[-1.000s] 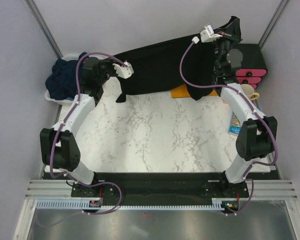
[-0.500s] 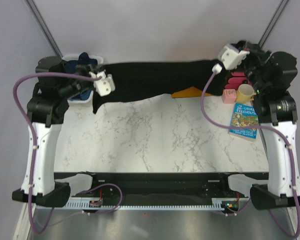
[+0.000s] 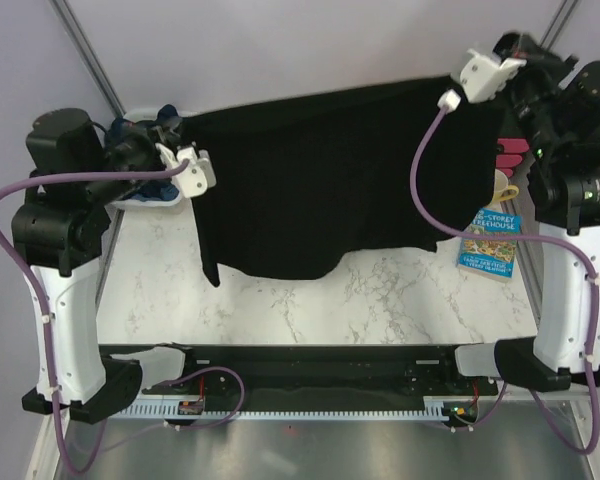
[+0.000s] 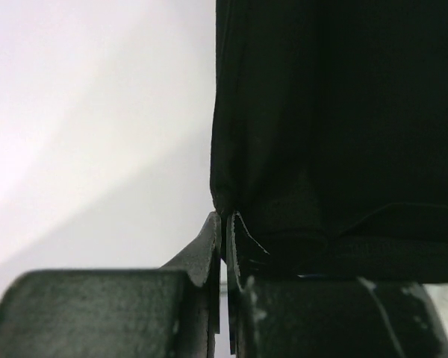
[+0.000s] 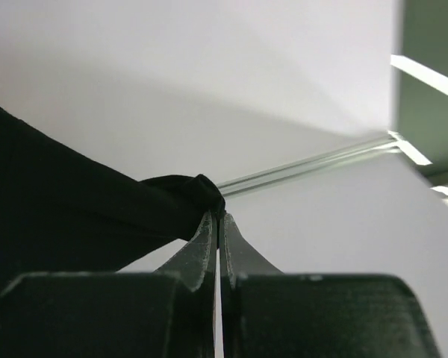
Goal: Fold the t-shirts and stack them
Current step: Flatten the tshirt out
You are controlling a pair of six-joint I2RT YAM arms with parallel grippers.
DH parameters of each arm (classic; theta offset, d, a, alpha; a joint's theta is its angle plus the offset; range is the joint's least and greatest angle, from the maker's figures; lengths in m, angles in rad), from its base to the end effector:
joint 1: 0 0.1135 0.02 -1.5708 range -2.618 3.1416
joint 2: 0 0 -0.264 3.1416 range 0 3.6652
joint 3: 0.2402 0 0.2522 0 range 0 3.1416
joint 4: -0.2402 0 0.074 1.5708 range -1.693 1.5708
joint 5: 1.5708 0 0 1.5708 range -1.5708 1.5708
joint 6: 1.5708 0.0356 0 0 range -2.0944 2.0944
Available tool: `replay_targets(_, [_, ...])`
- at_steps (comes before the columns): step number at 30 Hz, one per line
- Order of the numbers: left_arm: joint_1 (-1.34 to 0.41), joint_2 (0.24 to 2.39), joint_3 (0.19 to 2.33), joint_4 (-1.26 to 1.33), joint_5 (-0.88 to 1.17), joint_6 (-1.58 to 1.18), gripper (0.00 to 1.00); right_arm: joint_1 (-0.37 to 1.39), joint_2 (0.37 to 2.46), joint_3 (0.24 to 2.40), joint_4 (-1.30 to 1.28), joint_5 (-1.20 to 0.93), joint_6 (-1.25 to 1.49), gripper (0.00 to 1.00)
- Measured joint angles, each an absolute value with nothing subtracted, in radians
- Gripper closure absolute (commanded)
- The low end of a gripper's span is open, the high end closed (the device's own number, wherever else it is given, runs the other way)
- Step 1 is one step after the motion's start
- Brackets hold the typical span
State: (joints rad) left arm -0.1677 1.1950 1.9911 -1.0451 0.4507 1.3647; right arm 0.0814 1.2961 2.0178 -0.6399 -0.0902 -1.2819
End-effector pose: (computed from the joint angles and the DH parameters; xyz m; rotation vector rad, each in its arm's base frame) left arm 0.1496 -0.0411 0.5500 1.4698 1.0676 0.4447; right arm 0.2008 0.0196 0.5834 -1.0384 1.1590 -0.8950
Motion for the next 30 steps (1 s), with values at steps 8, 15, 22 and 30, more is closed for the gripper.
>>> replay_targets(8, [-0.161, 1.318, 2.032, -0.848, 0.458, 1.386, 0.98, 0.081, 1.431, 2.149, -0.398, -0.067, -1.274, 1.00])
replay_targets(15, [-0.112, 1.623, 1.975, -0.700, 0.472, 1.426, 0.98, 0.081, 1.571, 1.814, -0.095, 0.006, -1.307, 1.00])
replay_targets(22, [-0.097, 2.121, 2.417, -0.500, 0.394, 1.489, 0.98, 0.078, 2.070, 2.249, 0.071, 0.081, -1.390, 1.00])
replay_targets(30, [-0.126, 2.036, 2.368, 0.052, 0.336, 1.528, 0.98, 0.055, 2.105, 2.448, 0.520, -0.001, -1.491, 1.00])
